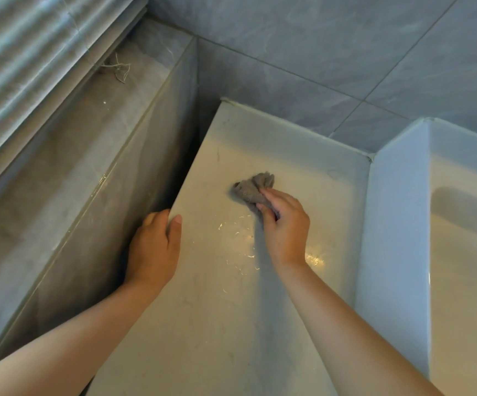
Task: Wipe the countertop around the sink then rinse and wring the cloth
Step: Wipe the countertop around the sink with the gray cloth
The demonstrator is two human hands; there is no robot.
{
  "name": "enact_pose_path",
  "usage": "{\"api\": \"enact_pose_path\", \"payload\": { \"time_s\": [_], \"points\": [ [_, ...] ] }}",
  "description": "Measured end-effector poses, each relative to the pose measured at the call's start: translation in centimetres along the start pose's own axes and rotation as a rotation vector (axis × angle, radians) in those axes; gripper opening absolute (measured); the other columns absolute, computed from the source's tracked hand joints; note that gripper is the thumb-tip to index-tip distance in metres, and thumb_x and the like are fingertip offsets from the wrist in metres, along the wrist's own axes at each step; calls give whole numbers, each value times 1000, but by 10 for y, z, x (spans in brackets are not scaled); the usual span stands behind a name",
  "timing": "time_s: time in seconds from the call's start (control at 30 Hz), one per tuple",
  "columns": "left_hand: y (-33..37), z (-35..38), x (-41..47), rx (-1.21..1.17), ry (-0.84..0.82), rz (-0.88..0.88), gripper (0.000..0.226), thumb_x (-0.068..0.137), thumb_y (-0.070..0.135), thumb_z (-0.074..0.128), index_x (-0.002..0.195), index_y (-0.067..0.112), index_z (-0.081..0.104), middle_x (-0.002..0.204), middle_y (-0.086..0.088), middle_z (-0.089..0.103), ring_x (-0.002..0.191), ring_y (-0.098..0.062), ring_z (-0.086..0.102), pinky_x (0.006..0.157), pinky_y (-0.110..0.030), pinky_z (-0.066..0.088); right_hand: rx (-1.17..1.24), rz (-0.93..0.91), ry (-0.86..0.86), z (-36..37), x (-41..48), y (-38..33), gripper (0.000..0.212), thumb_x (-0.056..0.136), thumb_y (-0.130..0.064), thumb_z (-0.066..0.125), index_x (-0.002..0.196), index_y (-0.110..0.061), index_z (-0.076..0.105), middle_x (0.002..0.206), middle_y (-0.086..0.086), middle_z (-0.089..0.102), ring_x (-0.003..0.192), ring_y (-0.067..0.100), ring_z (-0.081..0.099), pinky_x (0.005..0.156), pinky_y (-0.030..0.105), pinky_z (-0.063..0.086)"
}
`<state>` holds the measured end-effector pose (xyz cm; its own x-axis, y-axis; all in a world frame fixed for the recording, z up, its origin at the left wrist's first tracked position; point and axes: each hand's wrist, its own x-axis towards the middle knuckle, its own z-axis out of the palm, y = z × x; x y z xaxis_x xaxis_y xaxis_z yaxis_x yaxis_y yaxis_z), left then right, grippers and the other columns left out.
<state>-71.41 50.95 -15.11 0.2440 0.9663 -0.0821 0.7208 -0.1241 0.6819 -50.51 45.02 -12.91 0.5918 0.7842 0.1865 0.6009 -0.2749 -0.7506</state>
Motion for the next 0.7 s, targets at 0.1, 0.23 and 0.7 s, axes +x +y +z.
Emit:
{"api": "enact_pose_path", "payload": {
  "time_s": [0.1, 0.23, 0.7],
  "points": [
    [1, -1, 1, -23, 4, -13, 43, 94, 42, 29, 98, 11, 59, 99, -10, 59, 86, -29, 56, 74, -37, 45, 57, 14, -55, -1, -21, -13, 34, 78, 1, 70, 109, -12, 71, 108, -6, 66, 103, 10, 62, 95, 17, 45],
    [0, -2, -1, -28, -2, -23, 42, 96, 42, 30, 99, 12, 60, 100, -9, 58, 87, -29, 57, 75, -38, 46, 210, 232, -114, -13, -19, -31, 31, 78, -5, 73, 107, -17, 72, 100, -4, 72, 85, -2, 64, 84, 13, 48],
    [-2, -5, -2, -115, -52, -74, 31, 95, 40, 45, 109, 18, 61, 107, -2, 60, 92, -16, 55, 76, -27, 38, -10, 59, 46, 18, 35, -10, 31, 79, -6, 70, 109, -10, 71, 107, 7, 71, 103, 19, 63, 96, 27, 45]
  ]
}}
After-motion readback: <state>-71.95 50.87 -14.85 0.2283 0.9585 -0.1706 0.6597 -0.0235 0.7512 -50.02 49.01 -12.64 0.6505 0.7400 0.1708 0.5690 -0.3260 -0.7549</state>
